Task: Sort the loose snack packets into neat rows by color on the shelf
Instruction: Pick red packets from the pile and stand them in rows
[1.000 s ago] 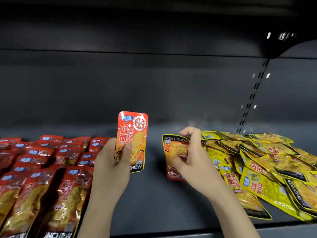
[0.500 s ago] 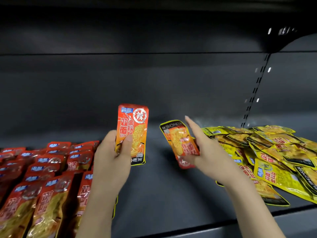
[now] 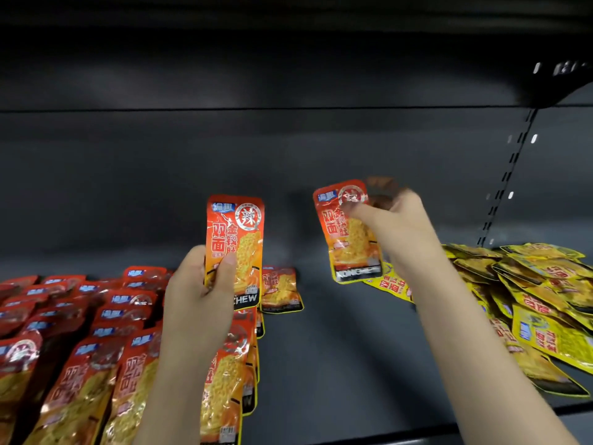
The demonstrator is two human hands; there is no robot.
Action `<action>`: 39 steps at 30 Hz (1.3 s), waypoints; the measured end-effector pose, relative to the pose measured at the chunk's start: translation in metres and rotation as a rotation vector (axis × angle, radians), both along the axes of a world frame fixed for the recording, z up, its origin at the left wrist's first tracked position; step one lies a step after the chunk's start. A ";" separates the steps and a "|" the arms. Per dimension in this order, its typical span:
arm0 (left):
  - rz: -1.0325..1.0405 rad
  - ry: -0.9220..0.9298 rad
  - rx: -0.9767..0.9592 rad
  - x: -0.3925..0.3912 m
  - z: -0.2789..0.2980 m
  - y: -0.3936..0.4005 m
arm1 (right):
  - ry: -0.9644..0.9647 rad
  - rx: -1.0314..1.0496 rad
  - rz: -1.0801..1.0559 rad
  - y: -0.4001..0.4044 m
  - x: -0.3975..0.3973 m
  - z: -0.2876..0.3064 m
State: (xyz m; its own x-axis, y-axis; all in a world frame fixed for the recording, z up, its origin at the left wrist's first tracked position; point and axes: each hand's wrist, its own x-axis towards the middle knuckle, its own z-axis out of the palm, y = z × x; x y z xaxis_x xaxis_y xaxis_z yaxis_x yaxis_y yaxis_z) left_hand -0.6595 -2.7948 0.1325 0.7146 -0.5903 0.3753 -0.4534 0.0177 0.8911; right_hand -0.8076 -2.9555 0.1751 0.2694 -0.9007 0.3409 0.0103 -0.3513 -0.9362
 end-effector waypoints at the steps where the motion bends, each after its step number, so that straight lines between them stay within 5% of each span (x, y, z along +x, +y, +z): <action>1: 0.010 -0.003 0.003 0.001 0.000 0.001 | 0.025 0.004 -0.025 -0.004 0.008 -0.004; 9: 0.039 0.044 0.001 0.013 0.001 0.014 | 0.276 0.179 0.098 -0.021 0.073 -0.041; 17: 0.080 0.070 -0.029 0.022 -0.005 0.021 | 0.471 0.184 0.093 -0.017 0.095 -0.071; 25: 0.080 0.297 -0.089 0.025 -0.012 0.019 | 0.663 0.083 0.066 -0.013 0.095 -0.084; 34: 0.039 0.455 -0.063 0.024 -0.012 0.019 | 0.696 0.047 0.108 -0.015 0.091 -0.086; 39: -0.010 0.376 0.056 0.025 0.011 0.012 | 0.737 0.026 0.132 -0.014 0.086 -0.083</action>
State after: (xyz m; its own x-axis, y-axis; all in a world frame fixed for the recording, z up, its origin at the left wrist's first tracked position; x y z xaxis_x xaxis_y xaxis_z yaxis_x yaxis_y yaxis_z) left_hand -0.6349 -2.7830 0.1431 0.7905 -0.6100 0.0546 -0.0943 -0.0332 0.9950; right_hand -0.7220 -2.9692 0.0918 0.5261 -0.8504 0.0098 -0.5820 -0.3684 -0.7249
